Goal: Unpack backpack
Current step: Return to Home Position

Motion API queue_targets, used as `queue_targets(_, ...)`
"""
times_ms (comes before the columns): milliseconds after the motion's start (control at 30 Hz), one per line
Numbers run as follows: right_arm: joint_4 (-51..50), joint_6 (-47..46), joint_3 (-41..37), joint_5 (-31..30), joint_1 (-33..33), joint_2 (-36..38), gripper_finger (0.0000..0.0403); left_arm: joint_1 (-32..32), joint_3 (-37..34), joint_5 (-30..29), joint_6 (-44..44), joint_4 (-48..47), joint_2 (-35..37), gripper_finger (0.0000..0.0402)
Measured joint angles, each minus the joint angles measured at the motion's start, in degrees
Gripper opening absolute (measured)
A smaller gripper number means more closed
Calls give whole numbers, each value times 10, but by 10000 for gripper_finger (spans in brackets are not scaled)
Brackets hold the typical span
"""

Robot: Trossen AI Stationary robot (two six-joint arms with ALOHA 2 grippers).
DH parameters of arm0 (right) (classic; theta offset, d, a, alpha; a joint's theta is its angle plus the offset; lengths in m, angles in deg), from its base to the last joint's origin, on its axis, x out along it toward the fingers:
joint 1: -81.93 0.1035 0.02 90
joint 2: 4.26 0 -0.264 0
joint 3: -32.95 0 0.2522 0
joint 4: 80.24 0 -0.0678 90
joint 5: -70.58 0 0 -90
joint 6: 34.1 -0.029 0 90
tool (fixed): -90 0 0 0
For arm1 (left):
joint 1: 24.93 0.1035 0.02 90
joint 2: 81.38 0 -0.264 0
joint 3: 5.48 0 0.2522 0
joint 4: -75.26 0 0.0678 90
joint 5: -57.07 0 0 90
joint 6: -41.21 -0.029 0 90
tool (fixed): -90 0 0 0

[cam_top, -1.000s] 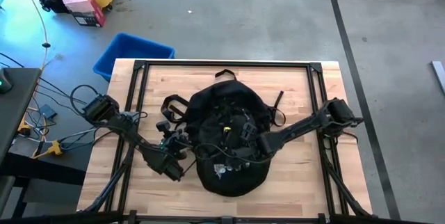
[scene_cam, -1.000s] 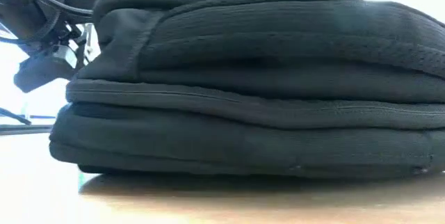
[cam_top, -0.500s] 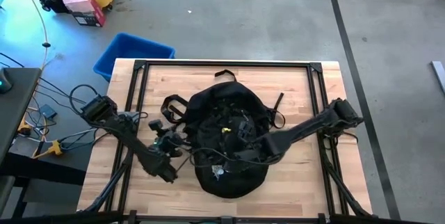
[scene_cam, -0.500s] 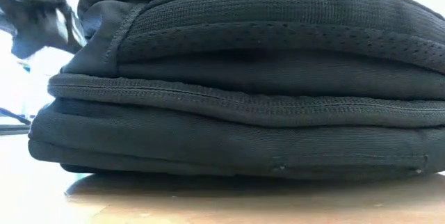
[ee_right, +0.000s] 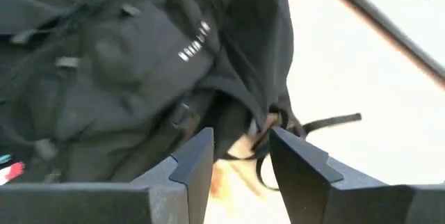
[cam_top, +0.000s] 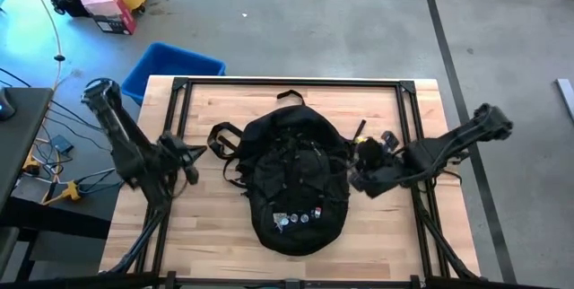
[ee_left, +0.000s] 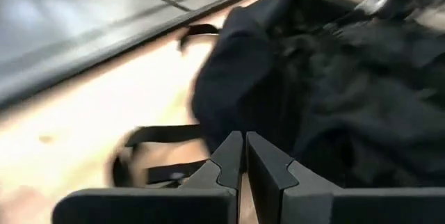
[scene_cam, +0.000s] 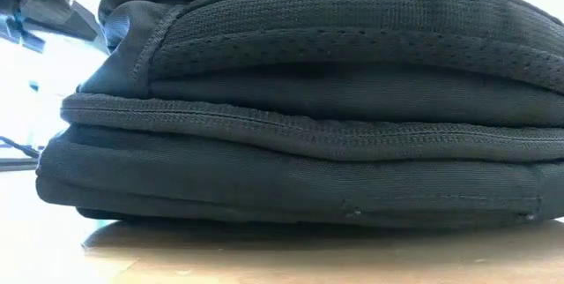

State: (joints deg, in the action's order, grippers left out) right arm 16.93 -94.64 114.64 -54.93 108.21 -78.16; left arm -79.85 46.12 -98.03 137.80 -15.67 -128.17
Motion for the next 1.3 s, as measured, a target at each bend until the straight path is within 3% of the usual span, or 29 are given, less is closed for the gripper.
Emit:
queue_targets(167, 187, 26, -173, 53, -39, 104, 125, 44, -86, -7, -288, 282, 174, 0)
queue_targets(267, 328, 83, -261, 91, -83, 146, 125, 95, -112, 40, -495, 452, 240, 0)
queue_targets(367, 468, 147, -331, 122, -132, 179, 125, 154, -116, 90, -617, 497, 294, 0)
queue_targets(567, 768, 274, -466, 193, -187, 224, 125, 228, -114, 161, -682, 436, 468, 0)
queue_targets(667, 872, 303, -524, 213, -205, 241, 125, 240, -98, 206, -687, 404, 460, 0)
queue_targets(833, 1038, 358, -611, 281, -232, 257, 125, 241, -145, 250, -803, 520, 464, 0)
queue_targets(933, 1140, 396, -654, 283, -237, 262, 125, 243, -188, 271, -876, 586, 466, 0)
queue_targets(1033, 1169, 404, -674, 283, -236, 266, 126, 249, -233, 291, -931, 643, 466, 0)
queue_targets(1300, 1066, 360, -664, 285, -236, 264, 126, 291, -335, 334, -973, 729, 465, 0)
